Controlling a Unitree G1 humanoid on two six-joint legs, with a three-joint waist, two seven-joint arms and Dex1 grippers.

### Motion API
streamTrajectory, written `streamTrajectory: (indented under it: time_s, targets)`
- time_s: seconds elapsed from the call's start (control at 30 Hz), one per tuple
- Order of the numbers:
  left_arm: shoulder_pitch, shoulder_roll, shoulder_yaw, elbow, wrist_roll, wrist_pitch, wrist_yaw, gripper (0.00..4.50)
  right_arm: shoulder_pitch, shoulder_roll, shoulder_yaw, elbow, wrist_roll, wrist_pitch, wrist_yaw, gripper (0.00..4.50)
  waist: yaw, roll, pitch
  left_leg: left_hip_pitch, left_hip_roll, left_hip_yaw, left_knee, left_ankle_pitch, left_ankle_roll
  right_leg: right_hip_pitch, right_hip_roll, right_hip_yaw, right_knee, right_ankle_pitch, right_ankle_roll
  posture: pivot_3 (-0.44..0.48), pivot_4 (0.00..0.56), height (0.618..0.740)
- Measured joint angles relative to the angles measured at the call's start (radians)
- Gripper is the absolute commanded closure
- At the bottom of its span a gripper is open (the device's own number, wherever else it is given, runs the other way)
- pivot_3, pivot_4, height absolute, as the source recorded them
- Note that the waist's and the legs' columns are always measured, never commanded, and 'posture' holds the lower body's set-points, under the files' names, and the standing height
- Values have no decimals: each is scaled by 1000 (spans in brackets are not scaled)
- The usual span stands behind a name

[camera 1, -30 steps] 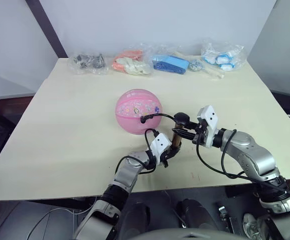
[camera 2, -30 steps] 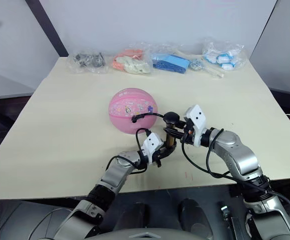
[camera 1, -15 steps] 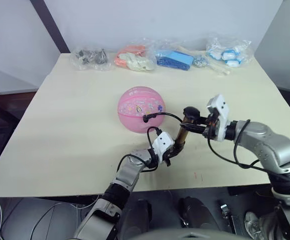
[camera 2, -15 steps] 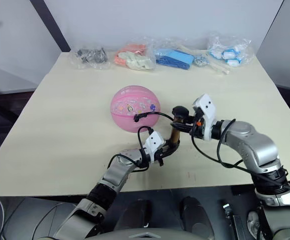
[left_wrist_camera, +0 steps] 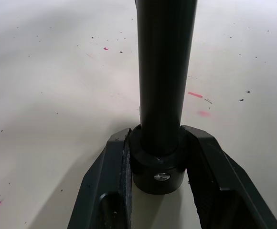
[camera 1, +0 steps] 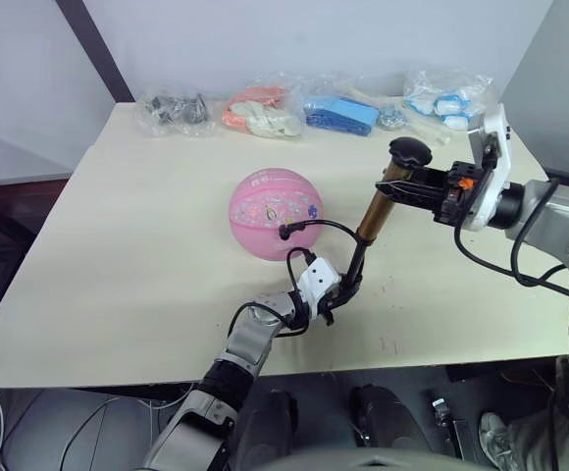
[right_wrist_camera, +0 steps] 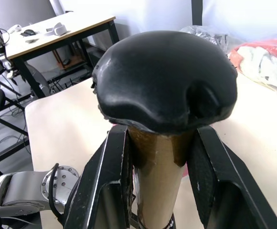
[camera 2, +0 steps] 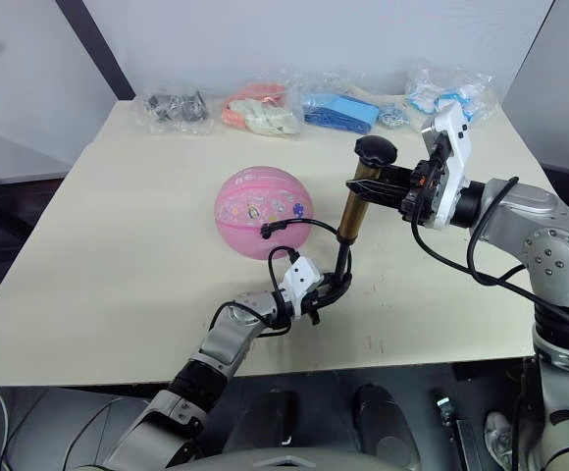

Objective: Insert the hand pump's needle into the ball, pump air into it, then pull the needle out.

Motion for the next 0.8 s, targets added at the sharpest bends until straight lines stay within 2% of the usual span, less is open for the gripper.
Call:
streamTrajectory:
  time_s: [0.27,0.37,0.53,0.8]
  targets:
    - [6,9,-1,2,8,11,7,3399,143,69,138,20,-132,-203,33,3492,-6,-3,-4,10,2,2,0,0,0,7,2,2,1,-1,-2,0,150,740]
    - [12,15,3,-5,7,22,9,3399,195,148,232,122,-228,-324,43,3492,-11,-10,-10,17,4,2,-2,0,0,12,4,3,1,-3,-6,0,150,740]
    - [19,23,11,-10,6,36,10,3399,232,205,339,232,-355,-464,79,3492,-25,-12,-16,20,5,2,-2,0,0,16,4,2,1,-3,-6,0,150,740]
    - [18,25,11,-13,6,41,20,3399,237,225,357,276,-413,-504,104,3492,-29,-11,-19,21,6,1,-3,0,0,16,5,2,1,-3,-6,0,150,740]
